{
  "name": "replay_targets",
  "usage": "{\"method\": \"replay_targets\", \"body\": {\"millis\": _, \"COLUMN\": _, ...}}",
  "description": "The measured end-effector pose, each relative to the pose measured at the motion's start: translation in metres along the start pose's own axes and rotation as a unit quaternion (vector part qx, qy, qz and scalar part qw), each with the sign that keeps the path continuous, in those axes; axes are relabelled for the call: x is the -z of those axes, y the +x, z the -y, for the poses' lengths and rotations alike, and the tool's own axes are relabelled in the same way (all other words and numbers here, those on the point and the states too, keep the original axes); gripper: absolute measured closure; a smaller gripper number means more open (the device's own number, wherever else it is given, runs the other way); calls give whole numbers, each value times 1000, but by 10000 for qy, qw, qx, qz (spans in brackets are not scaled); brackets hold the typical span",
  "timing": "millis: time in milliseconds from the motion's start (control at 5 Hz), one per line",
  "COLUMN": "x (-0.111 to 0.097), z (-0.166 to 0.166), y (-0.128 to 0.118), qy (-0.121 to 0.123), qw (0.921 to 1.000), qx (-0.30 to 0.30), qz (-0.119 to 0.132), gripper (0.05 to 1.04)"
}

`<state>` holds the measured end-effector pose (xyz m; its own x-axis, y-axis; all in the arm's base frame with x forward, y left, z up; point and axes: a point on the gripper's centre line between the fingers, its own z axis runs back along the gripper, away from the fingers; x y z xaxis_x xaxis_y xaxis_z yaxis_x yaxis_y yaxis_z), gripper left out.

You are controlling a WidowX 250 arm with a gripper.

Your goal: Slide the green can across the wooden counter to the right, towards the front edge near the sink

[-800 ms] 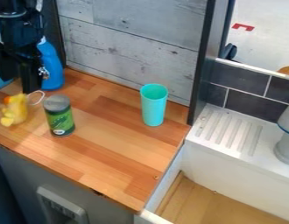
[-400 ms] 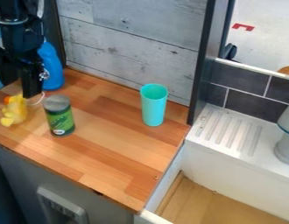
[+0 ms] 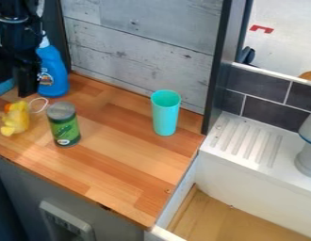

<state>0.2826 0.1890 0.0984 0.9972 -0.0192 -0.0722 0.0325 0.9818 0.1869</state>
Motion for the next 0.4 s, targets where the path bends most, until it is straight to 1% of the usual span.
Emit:
{"method": "replay_targets", "body": {"millis": 200, "x": 13, "z": -3, "y": 4, "qy": 55, "qw": 9998, "qx": 87, "qz": -147, "gripper": 83}}
{"method": "replay_targets", "body": {"millis": 400, "x": 17, "z": -4, "y": 10, "qy": 24, "qw": 9998, "qx": 151, "qz": -107, "gripper": 83}}
